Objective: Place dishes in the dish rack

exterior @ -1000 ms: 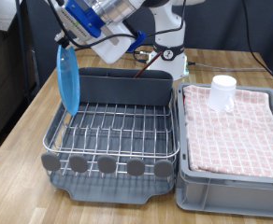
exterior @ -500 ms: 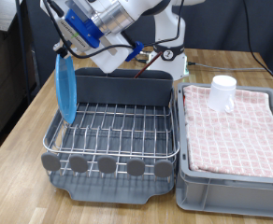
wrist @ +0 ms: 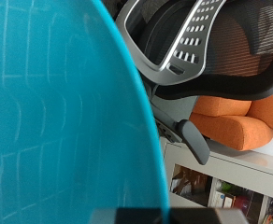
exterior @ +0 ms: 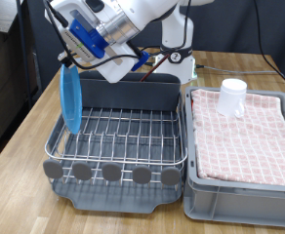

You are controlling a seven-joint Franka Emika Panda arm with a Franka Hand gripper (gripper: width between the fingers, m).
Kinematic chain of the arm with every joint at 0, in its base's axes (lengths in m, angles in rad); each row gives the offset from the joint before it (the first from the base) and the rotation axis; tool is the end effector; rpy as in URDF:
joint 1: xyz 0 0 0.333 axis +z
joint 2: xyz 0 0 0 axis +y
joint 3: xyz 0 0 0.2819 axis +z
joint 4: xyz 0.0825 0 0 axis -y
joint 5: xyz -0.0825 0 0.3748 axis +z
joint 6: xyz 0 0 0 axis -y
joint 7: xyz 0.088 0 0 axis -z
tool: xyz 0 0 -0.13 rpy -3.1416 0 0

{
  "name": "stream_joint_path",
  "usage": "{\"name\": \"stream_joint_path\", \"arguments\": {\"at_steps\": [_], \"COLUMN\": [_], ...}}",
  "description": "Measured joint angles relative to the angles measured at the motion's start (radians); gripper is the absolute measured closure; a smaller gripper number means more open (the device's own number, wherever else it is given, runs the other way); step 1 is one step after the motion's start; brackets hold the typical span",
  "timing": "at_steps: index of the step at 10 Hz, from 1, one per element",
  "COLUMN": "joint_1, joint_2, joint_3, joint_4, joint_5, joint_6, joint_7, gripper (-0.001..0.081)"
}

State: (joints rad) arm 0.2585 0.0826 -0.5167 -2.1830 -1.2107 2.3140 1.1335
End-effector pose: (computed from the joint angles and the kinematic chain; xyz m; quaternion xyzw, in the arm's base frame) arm 0.5286 -0.1739 0.3303 0.8632 -0.2343 0.2048 0.3975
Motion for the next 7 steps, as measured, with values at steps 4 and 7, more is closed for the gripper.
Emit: {"name": "stream_joint_path", "arguments": {"at_steps": [4, 7], "joint_1": [0.0, 0.0], "joint_2": [0.0, 0.0], "joint_3": [-0.004, -0.01], "joint_4": [-0.034, -0.047], "joint_5": [-0.017, -0.027], "joint_6": [0.019, 0.044], "joint_7": [0.024, 0.034], "gripper": [0.0789, 0.0789]}}
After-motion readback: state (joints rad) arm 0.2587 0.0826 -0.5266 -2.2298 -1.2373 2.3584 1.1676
